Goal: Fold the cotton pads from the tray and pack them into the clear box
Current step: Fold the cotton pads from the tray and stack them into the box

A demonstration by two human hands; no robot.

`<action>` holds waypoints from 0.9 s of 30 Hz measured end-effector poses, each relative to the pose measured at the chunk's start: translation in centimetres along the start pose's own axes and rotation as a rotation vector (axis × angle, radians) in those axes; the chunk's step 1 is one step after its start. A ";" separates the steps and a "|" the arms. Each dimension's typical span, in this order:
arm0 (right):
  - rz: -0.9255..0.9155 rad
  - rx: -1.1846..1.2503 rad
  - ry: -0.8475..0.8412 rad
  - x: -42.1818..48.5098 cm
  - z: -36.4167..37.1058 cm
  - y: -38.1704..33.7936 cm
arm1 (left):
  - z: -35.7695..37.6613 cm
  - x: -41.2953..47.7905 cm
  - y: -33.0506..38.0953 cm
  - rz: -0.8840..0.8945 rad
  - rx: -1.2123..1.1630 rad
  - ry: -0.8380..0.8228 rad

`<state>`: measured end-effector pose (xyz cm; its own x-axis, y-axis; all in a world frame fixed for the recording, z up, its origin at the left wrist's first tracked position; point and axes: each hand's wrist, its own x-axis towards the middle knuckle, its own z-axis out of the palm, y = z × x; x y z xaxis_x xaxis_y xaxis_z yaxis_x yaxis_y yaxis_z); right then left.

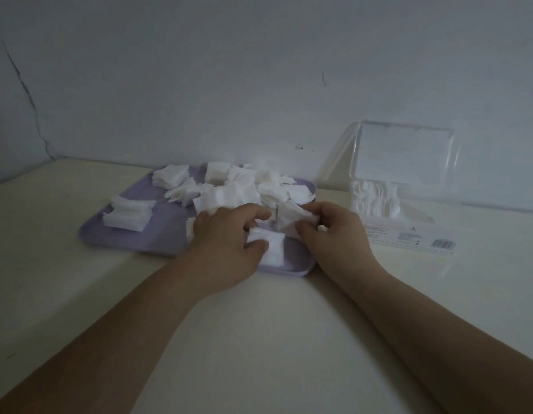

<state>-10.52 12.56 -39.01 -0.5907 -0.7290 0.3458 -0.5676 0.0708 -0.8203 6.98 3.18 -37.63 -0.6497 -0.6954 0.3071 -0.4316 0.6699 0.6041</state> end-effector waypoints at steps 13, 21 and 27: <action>-0.013 0.262 -0.215 -0.4 -0.2 -0.1 | 0.8 0.1 0.2 0.094 -0.350 0.019; -0.071 0.269 -0.327 -0.5 -0.2 0.0 | 1.1 0.5 -0.5 0.027 -0.375 0.070; 0.070 0.483 -0.415 0.0 -0.3 0.2 | 1.5 0.6 -0.7 0.023 -0.427 0.087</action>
<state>-10.78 12.75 -39.01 -0.2902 -0.9438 0.1584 -0.1558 -0.1167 -0.9809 5.93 2.62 -39.00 -0.5928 -0.7132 0.3742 -0.1079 0.5307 0.8406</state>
